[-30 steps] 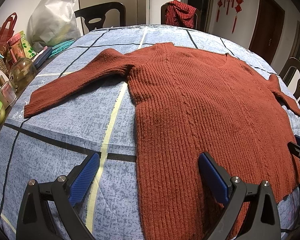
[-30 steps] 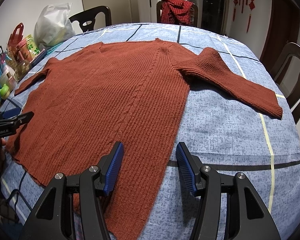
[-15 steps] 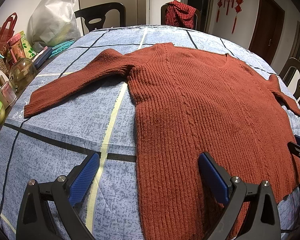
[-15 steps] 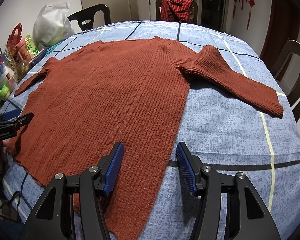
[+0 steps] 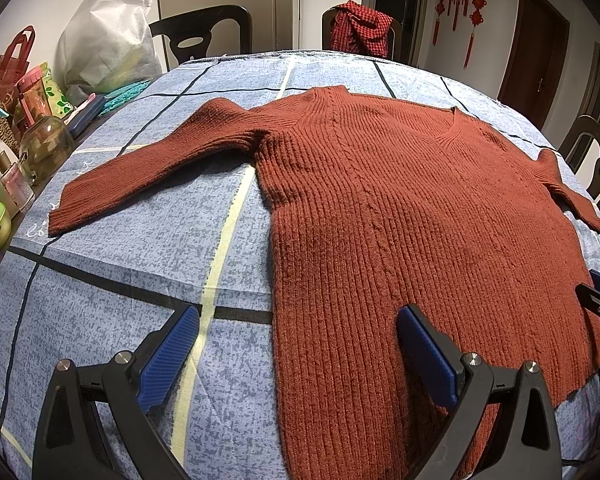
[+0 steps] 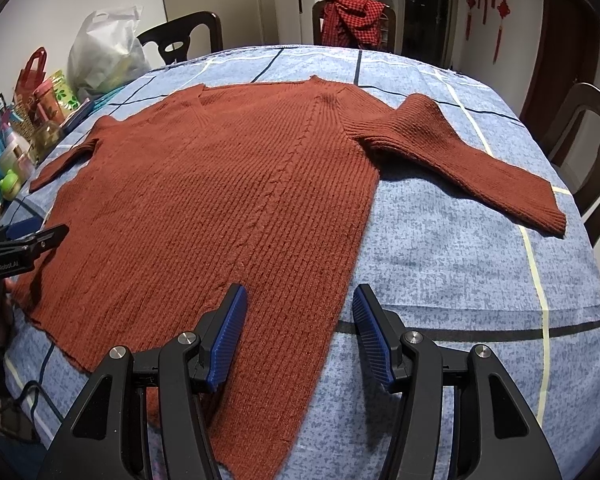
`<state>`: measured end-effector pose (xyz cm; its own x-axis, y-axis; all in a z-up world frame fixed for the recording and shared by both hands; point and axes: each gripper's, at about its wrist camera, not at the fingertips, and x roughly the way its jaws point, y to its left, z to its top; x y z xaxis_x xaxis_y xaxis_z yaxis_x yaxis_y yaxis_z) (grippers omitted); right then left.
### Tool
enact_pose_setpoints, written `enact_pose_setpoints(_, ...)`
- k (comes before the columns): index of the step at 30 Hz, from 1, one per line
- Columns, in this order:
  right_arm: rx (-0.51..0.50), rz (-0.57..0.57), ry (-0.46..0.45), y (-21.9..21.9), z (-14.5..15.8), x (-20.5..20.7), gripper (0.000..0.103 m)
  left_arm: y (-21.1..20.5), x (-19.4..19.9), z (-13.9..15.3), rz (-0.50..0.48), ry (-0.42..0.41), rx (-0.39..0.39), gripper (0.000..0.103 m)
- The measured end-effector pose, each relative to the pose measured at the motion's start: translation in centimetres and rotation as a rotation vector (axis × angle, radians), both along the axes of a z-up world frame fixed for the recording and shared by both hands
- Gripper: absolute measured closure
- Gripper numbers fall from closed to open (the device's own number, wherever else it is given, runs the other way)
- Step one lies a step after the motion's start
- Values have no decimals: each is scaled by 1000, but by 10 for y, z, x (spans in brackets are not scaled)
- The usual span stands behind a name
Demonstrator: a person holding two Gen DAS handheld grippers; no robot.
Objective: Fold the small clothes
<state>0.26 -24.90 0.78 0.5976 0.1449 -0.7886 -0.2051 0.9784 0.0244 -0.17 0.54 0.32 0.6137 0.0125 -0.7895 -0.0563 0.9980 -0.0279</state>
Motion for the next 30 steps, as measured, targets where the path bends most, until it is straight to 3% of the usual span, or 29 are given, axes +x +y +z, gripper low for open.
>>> enact_pose_setpoints(30, 0, 6, 8, 0, 1, 3, 47, 2, 0, 0, 2, 1, 4, 2)
